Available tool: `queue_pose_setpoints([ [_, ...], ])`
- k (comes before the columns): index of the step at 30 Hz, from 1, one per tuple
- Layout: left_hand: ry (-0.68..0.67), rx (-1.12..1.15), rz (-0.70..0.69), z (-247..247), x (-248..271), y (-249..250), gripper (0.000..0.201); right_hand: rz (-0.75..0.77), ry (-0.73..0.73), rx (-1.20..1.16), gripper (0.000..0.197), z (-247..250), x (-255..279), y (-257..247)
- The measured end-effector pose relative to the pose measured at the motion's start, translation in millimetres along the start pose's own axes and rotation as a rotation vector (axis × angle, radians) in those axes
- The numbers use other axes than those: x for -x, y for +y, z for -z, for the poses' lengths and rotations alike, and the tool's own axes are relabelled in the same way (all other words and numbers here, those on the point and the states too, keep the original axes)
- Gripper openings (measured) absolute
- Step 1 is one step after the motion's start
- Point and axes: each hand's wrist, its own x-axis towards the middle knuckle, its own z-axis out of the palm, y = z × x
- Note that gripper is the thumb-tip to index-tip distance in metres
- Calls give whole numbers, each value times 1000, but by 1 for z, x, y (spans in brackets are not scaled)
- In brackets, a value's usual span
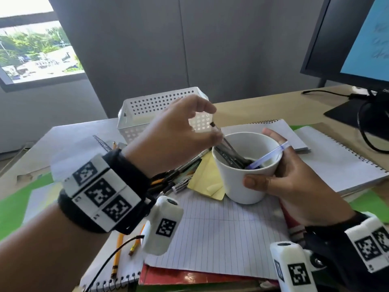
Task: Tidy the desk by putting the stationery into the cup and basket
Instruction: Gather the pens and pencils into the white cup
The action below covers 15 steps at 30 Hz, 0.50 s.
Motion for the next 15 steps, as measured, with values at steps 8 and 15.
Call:
queue_pose_setpoints([
  [8, -239, -706, -308, -38, -18, 53, 36, 11, -26, -9, 111, -1, 1, -4],
  [15, -211, -610, -342, -49, -29, 56, 8, 38, -29, 21, 88, -3, 2, -6],
])
